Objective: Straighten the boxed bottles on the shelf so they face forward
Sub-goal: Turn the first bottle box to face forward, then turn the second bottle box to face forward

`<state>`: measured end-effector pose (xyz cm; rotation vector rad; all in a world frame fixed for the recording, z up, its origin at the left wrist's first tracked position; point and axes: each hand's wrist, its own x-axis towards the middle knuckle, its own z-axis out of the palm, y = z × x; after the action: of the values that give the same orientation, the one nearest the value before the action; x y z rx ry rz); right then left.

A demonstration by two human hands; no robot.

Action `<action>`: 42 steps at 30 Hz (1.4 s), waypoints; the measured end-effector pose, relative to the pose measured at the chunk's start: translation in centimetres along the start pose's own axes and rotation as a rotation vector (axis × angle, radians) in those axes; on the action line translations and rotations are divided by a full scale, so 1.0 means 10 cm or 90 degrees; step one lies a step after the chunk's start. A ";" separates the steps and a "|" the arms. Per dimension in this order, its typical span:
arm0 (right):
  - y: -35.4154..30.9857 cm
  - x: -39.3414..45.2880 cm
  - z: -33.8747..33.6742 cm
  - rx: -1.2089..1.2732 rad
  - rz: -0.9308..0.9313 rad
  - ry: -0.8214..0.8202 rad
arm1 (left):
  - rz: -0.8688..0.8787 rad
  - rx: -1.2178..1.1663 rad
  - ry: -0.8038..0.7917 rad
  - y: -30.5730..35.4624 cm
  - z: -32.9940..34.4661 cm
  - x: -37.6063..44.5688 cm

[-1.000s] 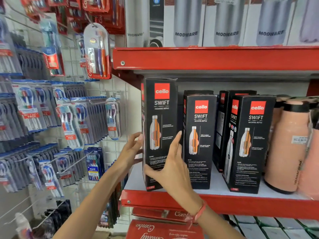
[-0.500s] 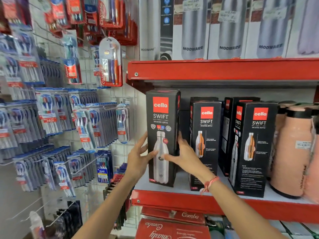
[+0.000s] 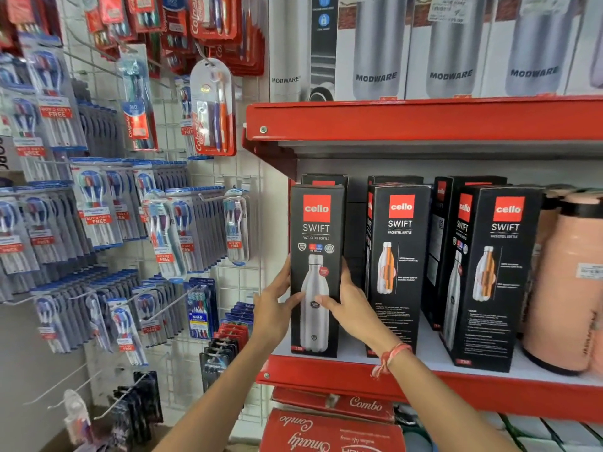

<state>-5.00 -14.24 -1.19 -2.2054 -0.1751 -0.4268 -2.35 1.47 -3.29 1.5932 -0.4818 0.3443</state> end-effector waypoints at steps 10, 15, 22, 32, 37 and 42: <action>-0.01 -0.43 -0.07 -0.029 -0.045 0.168 | -0.062 0.238 0.080 0.36 0.06 -0.25; 0.10 -0.67 -0.26 -0.134 -0.095 0.480 | 0.064 0.226 0.203 0.45 0.16 -0.46; 0.33 -0.55 -0.21 -0.201 0.115 0.462 | -0.017 0.070 -0.055 0.46 0.59 -0.51; 0.53 -0.53 -0.38 -0.071 0.084 0.381 | -0.124 0.004 -0.098 0.39 0.98 -0.46; 0.36 -0.73 -0.72 -0.018 0.021 0.338 | -0.092 -0.020 -0.096 0.51 1.02 -0.44; 0.38 -0.94 -0.99 0.076 0.001 0.210 | -0.078 -0.038 -0.187 0.63 0.95 -0.46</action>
<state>-15.17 -24.18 -1.74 -1.9866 -0.0203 -0.7512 -10.11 -7.72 -0.84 1.6144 -0.6094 0.0016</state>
